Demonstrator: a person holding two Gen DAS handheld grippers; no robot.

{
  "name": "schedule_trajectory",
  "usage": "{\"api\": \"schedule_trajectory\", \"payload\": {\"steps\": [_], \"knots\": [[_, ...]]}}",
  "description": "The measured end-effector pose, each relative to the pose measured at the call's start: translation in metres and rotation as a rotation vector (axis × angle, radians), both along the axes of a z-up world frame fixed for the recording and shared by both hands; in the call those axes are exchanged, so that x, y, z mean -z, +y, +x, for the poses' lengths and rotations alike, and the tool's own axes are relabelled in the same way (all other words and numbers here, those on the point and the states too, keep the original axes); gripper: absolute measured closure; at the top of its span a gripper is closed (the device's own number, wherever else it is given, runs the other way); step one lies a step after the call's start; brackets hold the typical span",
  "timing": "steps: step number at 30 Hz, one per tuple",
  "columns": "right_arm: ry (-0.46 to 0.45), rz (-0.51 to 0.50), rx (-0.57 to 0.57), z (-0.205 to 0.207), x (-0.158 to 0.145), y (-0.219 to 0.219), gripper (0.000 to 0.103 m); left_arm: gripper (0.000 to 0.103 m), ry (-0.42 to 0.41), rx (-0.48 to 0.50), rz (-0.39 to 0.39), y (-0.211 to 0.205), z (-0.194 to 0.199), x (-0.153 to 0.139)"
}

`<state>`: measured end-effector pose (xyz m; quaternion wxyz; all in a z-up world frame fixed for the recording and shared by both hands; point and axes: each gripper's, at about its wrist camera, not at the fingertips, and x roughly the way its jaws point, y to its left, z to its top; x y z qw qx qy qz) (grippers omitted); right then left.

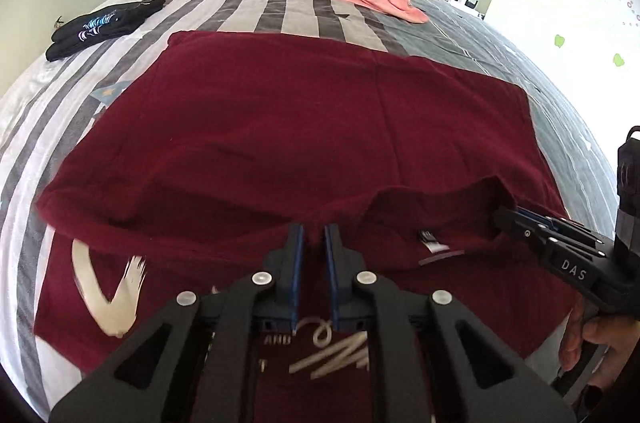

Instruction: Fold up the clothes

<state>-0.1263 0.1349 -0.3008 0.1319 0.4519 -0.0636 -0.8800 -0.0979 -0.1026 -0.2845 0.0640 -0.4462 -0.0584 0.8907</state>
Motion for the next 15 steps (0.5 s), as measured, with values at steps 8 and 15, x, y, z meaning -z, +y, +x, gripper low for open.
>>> {"api": "schedule_trajectory", "payload": {"steps": [8,15], "knots": [[-0.007,0.006,-0.084,0.075,-0.013,0.004,0.090,0.095,-0.022,0.049,0.032,-0.011,0.062,-0.017],[0.093,-0.050,-0.031,0.086,-0.041,0.013,0.058,0.093,0.036,0.030,0.070,-0.006,0.053,-0.032]]}}
